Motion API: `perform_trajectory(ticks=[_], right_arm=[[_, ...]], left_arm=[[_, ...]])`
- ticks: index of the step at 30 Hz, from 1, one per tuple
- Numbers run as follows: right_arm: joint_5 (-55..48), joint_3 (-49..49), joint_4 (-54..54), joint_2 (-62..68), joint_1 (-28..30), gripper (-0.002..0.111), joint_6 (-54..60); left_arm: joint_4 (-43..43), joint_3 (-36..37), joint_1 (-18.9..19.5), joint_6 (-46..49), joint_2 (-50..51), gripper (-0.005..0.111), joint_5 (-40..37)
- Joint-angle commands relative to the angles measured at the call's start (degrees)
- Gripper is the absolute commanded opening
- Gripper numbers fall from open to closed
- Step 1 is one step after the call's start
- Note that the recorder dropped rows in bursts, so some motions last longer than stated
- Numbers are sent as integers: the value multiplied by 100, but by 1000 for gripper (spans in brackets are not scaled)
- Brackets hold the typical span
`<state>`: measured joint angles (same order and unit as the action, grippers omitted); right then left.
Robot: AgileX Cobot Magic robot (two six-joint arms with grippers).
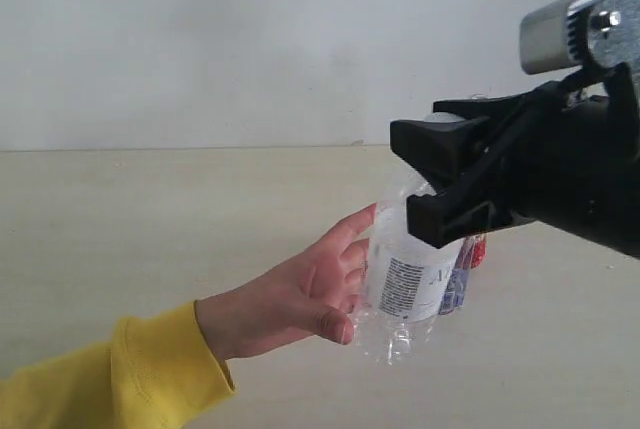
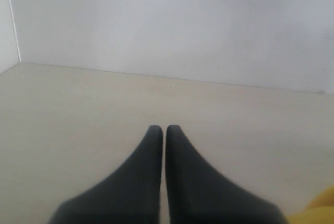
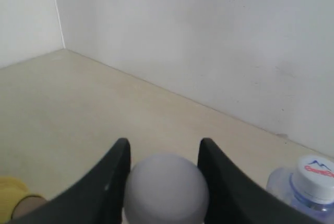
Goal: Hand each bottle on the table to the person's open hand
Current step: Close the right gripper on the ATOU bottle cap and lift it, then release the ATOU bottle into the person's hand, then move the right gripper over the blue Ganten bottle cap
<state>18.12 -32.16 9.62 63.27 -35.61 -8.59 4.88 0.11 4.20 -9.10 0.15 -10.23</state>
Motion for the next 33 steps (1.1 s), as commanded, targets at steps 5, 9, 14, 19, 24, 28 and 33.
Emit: perform_trajectory(ticks=[5, 9, 14, 19, 24, 28, 33], right_arm=[[448, -593, 356, 1024, -40, 3, -28], [436, -955, 431, 1403, -40, 28, -181], [447, -1204, 431, 1686, -40, 59, -288], [761, -1207, 431, 1733, -40, 59, -288], [846, -1207, 251, 1574, -30, 59, 153], [380, -1207, -443, 1049, 29, 59, 1163], [-403, -1117, -1242, 330, 537, 60, 1956]], left_arm=[[2, -11, -4, -14, -15, 4, -3], [2, -11, -4, -14, -15, 4, -3], [2, -11, -4, -14, -15, 4, -3], [2, -11, -4, -14, -15, 4, -3], [2, -11, -4, -14, -15, 4, -3], [2, -11, -4, -14, -15, 4, -3], [2, -11, -4, -14, -15, 4, -3]])
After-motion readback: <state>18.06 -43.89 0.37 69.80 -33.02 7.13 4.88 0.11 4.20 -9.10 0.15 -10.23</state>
